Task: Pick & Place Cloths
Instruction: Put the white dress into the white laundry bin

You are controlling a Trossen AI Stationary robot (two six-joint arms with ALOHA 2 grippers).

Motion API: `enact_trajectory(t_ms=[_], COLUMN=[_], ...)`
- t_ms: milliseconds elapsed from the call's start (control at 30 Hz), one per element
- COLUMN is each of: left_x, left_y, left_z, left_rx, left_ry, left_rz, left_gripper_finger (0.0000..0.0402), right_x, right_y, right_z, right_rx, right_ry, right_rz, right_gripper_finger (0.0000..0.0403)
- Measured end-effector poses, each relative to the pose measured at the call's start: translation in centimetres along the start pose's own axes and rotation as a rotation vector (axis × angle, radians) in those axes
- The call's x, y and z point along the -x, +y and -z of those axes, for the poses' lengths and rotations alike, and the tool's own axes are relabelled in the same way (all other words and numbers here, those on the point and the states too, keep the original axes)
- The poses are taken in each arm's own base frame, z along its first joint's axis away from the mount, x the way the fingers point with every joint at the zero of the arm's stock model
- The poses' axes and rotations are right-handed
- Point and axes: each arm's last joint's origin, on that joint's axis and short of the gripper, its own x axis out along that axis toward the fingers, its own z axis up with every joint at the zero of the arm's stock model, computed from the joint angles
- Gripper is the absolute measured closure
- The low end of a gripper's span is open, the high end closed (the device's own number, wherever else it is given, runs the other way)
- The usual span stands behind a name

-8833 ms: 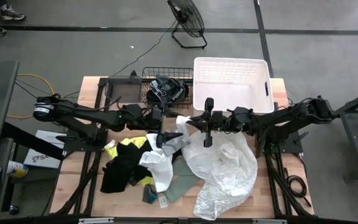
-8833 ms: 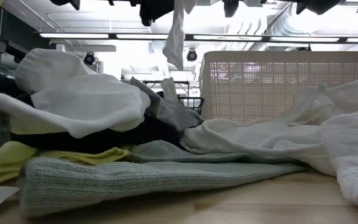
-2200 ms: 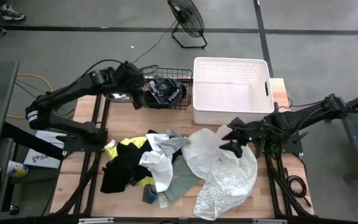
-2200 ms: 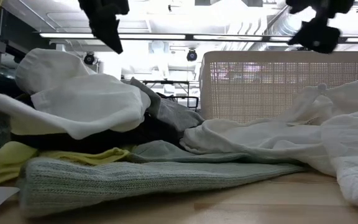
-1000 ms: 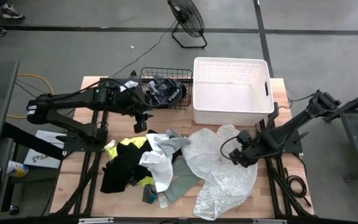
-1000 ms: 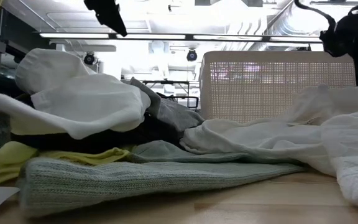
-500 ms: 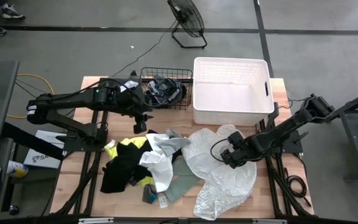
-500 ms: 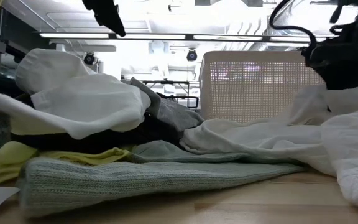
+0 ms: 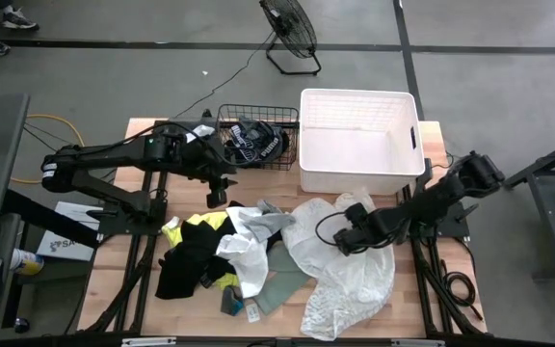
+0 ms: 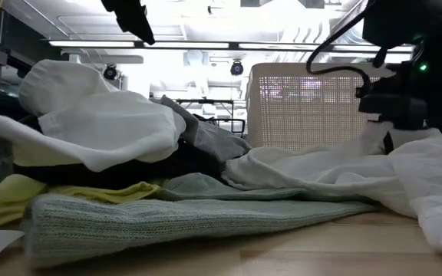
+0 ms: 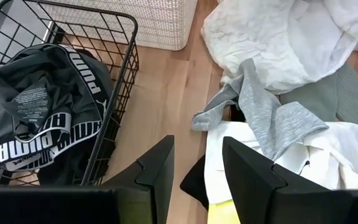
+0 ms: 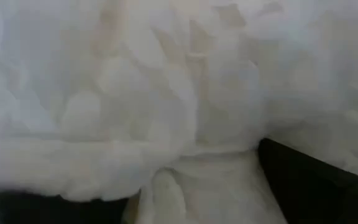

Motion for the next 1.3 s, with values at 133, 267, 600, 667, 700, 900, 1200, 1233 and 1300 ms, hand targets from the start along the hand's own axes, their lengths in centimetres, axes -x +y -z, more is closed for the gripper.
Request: enact_trajectory(t_ms=[133, 267, 600, 667, 700, 900, 1200, 1233, 1300], left_x=[0.0, 0.0, 0.0, 0.0, 0.0, 0.0, 0.0, 0.0, 0.0], left_y=[0.0, 0.0, -0.1, -0.1, -0.1, -0.2, -0.2, -0.2, -0.2], left_z=[0.0, 0.1, 0.2, 0.2, 0.2, 0.2, 0.1, 0.1, 0.1], left_rx=[0.0, -0.001, -0.001, 0.003, 0.006, 0.021, 0.034, 0.041, 0.047], left_ry=[0.0, 0.013, 0.019, 0.02, 0.02, 0.021, 0.019, 0.019, 0.02], left_rz=[0.0, -0.001, 0.029, 0.038, 0.04, 0.064, 0.082, 0.081, 0.081], left_gripper_finger=[0.027, 0.027, 0.027, 0.027, 0.027, 0.027, 0.027, 0.027, 0.027], right_x=[-0.8, -1.0, -0.5, 0.1, 0.4, 3.6, 9.0, 9.6, 10.8], right_y=[0.6, 0.8, 0.7, 0.6, 0.5, -0.1, -2.0, -2.3, -2.6], right_z=[0.2, 0.2, 0.7, 0.8, 0.9, 1.2, 1.2, 1.1, 0.9], right_rx=[0.036, 0.041, 0.116, 0.12, 0.124, 0.117, 0.135, 0.142, 0.167], right_ry=[0.024, 0.028, 0.042, 0.032, 0.031, -0.046, -0.324, -0.356, -0.425], right_rz=[-0.005, -0.015, -0.044, -0.072, -0.087, -0.242, -0.519, -0.554, -0.62], right_gripper_finger=[0.0125, 0.0179, 0.0372, 0.038, 0.038, 0.038, 0.038, 0.038, 0.038])
